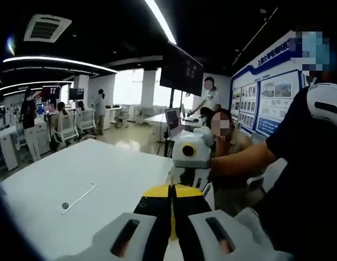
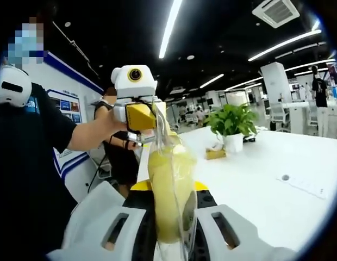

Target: Compare the silicone blocks by pressing each to a similar depth, holding the contact briefly, and releasing to observe deformation and rebound differences across the visible hardness samples.

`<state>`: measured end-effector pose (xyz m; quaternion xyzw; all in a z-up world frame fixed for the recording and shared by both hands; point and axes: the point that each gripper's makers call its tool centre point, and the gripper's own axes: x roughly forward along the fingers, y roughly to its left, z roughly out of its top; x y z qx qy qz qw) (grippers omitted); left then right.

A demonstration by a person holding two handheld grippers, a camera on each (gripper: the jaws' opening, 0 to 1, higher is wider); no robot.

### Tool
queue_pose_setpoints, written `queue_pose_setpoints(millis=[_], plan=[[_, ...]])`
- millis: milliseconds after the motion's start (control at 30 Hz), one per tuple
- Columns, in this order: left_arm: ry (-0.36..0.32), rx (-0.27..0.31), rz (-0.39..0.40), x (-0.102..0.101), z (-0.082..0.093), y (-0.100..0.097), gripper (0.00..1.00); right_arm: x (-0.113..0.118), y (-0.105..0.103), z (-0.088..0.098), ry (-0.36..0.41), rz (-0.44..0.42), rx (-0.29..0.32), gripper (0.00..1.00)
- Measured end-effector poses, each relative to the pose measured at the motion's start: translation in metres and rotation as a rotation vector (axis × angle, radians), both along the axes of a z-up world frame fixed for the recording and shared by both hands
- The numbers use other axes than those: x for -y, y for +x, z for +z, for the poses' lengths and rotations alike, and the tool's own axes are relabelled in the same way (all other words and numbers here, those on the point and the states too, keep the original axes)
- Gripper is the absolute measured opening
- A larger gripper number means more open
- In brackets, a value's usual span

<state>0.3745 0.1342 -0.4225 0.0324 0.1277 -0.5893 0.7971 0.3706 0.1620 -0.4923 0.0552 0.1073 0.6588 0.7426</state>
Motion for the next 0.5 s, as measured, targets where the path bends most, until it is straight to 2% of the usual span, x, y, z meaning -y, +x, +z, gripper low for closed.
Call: queue_pose_setpoints(millis=[133,400,467,500], plan=[[0.006,0.020,0.007,-0.0012,-0.0003,0.0019,0.00,-0.0011,-0.0003,0.0001,0.002,0.001,-0.007,0.07],[0.001,0.013,0.013,0.0004,0.0019,0.0003,0.00,0.0000,-0.0022,0.0021,0.005,0.015,-0.002,0.06],[-0.016,0.029,0.023,0.0025,0.0063,0.0009,0.00,0.0030,-0.0002,0.0061,0.024,0.011,-0.011,0.07],[-0.033,0.011,0.017,0.0039,0.0087,-0.0011,0.00,0.0041,0.0003,0.0074,0.029,0.009,-0.010,0.07]])
